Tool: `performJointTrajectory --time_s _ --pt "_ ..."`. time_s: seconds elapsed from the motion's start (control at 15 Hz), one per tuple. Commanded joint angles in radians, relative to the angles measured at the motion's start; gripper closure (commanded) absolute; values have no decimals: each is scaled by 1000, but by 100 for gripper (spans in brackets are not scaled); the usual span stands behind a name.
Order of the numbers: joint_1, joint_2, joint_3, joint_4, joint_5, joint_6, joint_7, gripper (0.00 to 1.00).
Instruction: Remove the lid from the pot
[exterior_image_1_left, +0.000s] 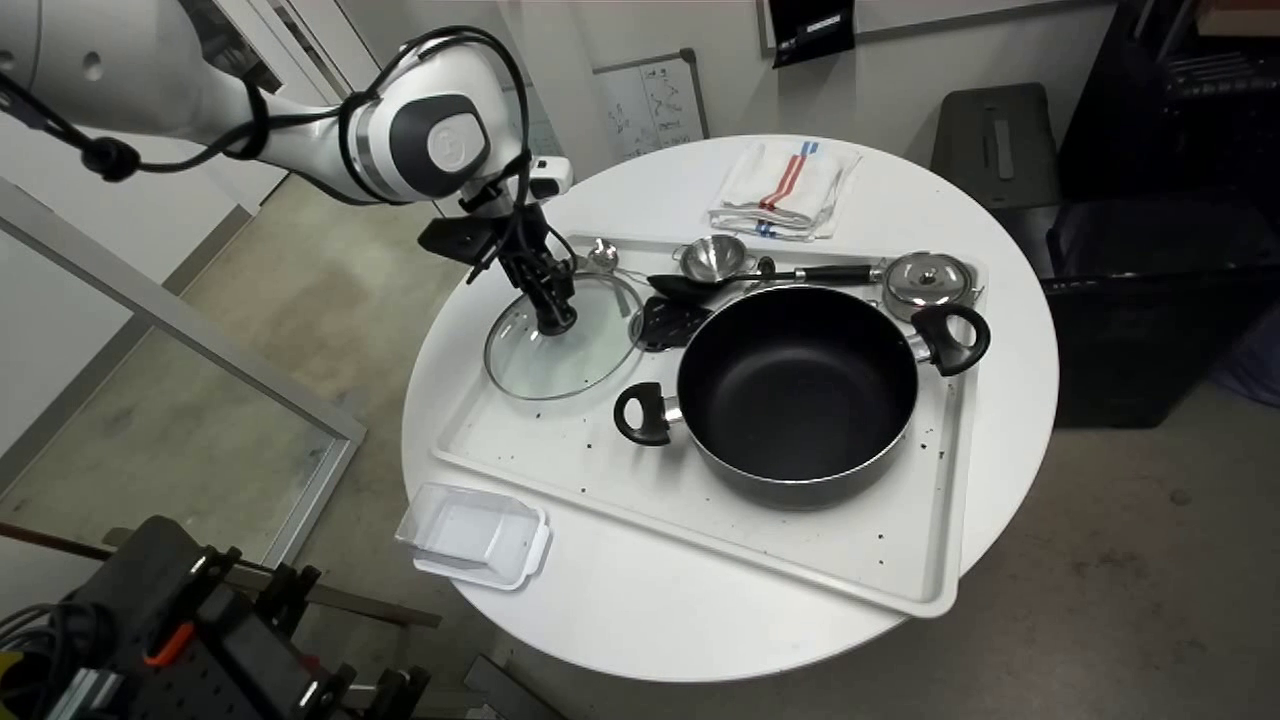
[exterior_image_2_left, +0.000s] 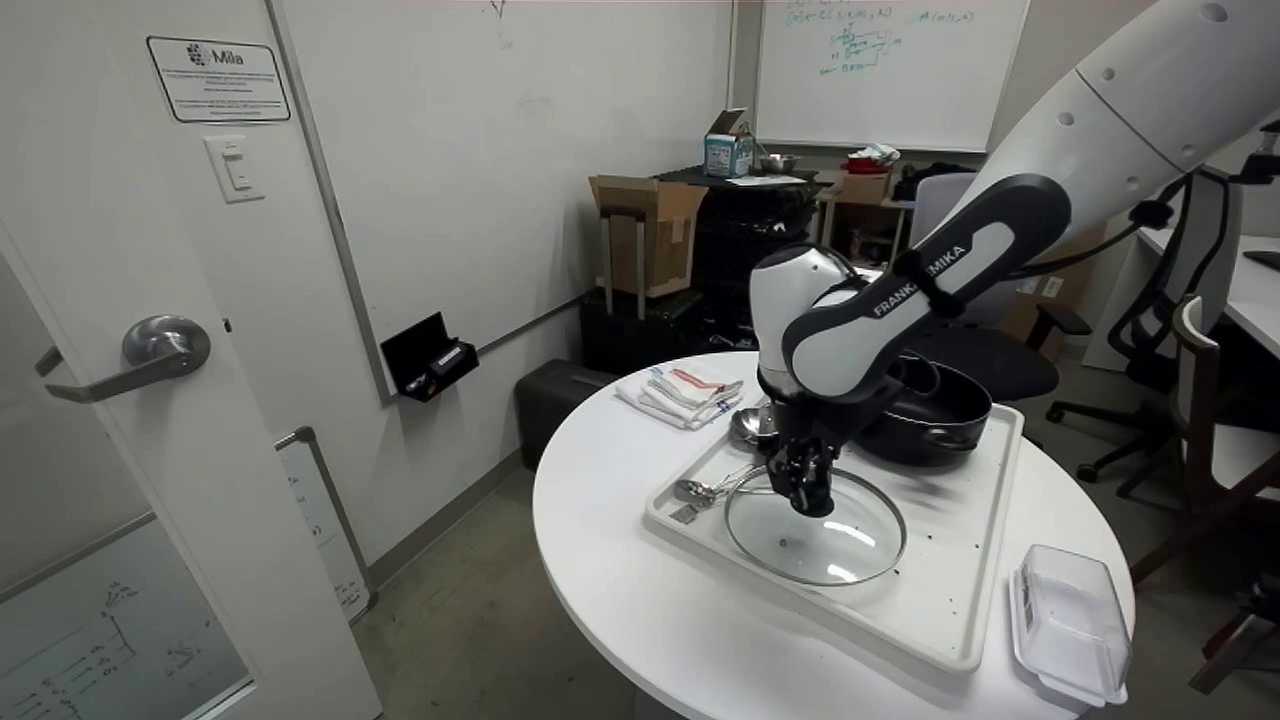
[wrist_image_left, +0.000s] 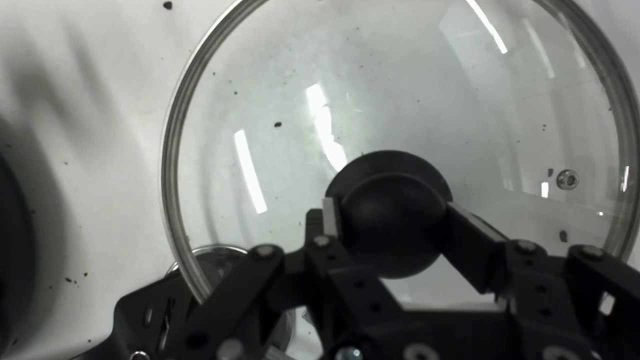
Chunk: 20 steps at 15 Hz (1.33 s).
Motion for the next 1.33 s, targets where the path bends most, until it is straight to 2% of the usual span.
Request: performJointTrajectory --time_s 0.0,0.33,0.4,0.47,1.27 --pt "-4 29 8 64 -9 -43 -26 74" --pt "-1 38 17 84 -8 -69 -37 74" --pt "-2 41 16 90 -8 -75 -36 64" --pt "-3 43 15 95 -10 -77 -36 74" --pt "-36 107 13 200 0 -138 -35 74"
